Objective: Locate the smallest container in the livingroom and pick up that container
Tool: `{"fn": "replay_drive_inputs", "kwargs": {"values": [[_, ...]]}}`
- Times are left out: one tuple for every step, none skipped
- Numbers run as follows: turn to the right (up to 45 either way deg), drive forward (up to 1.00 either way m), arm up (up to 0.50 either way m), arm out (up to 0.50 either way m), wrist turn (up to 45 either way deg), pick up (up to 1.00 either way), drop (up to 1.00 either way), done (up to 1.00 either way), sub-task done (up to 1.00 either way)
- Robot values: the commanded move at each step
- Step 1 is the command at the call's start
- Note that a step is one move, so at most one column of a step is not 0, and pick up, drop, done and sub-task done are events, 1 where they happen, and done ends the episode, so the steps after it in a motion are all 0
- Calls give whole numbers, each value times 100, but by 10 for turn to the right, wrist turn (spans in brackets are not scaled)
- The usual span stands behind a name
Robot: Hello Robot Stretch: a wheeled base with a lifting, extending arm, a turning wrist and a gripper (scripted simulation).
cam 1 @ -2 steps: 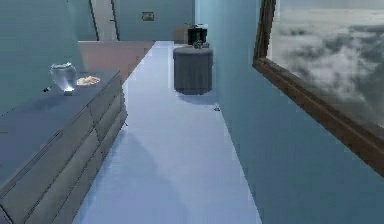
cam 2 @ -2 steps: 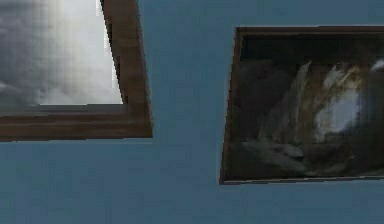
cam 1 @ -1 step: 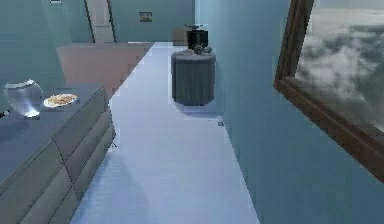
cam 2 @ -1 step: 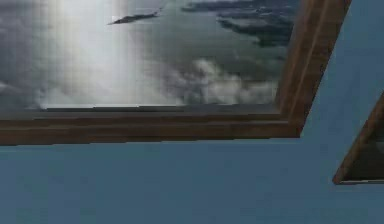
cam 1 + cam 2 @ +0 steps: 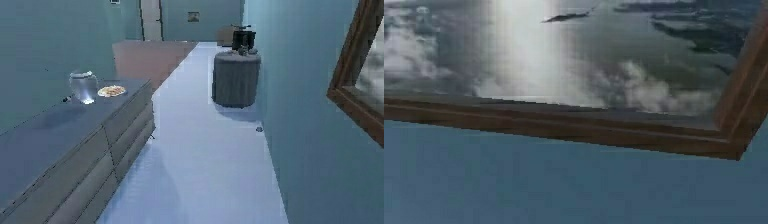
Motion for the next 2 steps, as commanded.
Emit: {"fn": "replay_drive_inputs", "kwargs": {"values": [[0,100,0,0,0,0,0,0,0],[0,100,0,0,0,0,0,0,0]]}}
